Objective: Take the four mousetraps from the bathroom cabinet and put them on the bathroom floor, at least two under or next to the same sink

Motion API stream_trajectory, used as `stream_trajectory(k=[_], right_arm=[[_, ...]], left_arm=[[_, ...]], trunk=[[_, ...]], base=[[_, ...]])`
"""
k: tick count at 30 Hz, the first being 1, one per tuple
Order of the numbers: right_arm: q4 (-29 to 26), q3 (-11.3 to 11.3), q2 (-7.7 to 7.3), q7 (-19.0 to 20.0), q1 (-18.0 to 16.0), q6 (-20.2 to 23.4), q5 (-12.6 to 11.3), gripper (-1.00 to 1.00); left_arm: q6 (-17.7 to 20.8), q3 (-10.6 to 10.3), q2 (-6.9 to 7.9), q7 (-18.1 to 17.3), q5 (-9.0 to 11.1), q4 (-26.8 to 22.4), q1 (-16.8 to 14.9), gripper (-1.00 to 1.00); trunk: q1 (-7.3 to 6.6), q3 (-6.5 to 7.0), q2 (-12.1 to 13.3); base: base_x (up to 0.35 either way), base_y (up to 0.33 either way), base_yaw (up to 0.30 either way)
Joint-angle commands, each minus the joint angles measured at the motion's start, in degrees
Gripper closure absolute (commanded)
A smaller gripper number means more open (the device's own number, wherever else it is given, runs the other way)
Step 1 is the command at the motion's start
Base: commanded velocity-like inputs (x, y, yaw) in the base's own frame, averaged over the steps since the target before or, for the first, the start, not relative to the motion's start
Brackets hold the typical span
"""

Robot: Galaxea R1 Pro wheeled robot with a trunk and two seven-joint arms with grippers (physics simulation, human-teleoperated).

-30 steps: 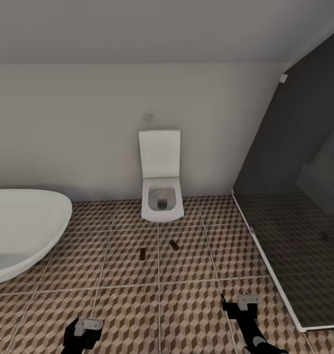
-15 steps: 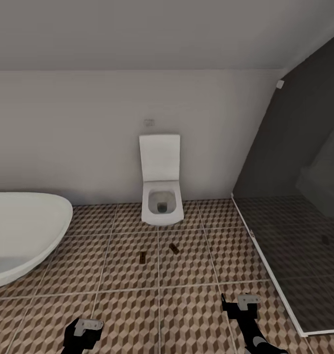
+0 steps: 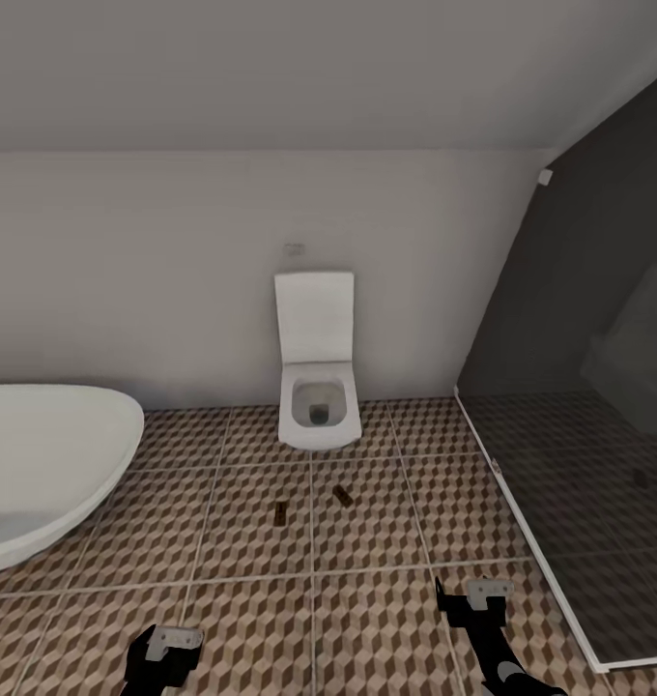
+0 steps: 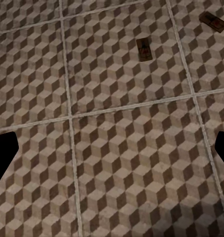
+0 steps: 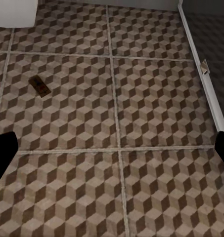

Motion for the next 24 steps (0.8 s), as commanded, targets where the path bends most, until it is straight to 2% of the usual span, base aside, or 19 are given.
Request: stream_trajectory(k=[1, 24], right_arm=[[0.03, 0.51, 0.00, -0.13, -0.04, -0.14, -0.48, -1.00], [0.03, 0.51, 0.03, -0.13, 0.38, -0.14, -0.48, -1.00]], left_arm=[[-0.31, -0.48, -0.03, 0.06, 0.29, 0.20, -0.08, -1.00], [-0.31, -0.48, -0.04, 0.06, 0.28, 0.20, 0.00, -1.00]], trunk=[[0.03, 0.00, -0.10], [0.03, 2.15, -0.10]], base=[[0.000, 0.000, 0.000], [0.000, 0.000, 0.000]])
